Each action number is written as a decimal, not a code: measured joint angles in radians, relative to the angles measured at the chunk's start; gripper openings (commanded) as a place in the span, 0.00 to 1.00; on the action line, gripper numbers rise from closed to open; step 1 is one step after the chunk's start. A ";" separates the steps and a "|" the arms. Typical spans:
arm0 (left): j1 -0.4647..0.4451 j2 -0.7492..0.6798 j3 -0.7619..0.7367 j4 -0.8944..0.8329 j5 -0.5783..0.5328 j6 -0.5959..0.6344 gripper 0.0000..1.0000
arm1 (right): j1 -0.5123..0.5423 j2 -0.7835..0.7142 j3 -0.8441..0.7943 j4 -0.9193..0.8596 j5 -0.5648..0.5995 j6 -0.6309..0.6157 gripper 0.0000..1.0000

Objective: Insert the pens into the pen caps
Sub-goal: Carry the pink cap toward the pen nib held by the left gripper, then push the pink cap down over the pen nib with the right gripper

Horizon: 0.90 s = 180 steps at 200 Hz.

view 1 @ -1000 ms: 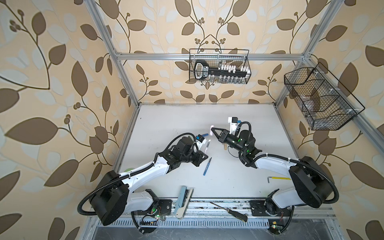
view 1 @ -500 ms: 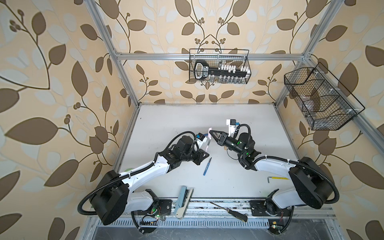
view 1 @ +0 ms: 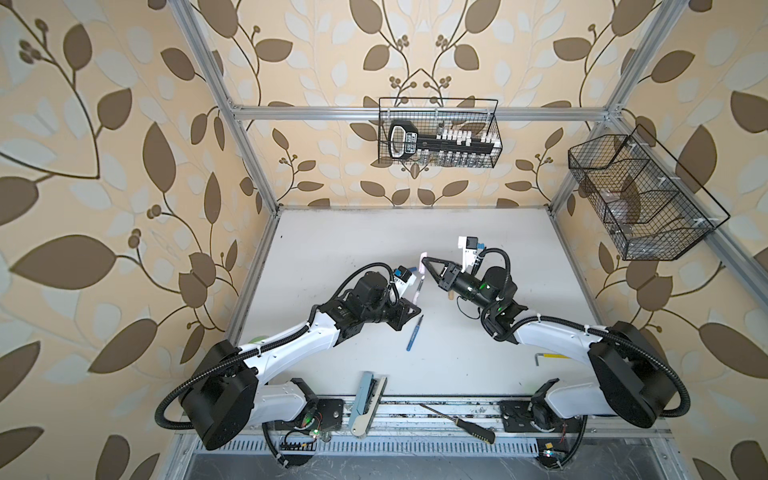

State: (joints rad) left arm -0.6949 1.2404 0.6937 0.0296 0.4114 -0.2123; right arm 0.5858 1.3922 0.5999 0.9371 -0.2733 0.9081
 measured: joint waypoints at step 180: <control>-0.013 -0.027 0.001 0.001 0.000 -0.005 0.14 | 0.024 -0.039 -0.012 -0.058 0.034 -0.060 0.13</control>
State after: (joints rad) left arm -0.7082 1.2137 0.6945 0.0303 0.4114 -0.2169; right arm 0.6098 1.3533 0.5880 0.8791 -0.2394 0.8482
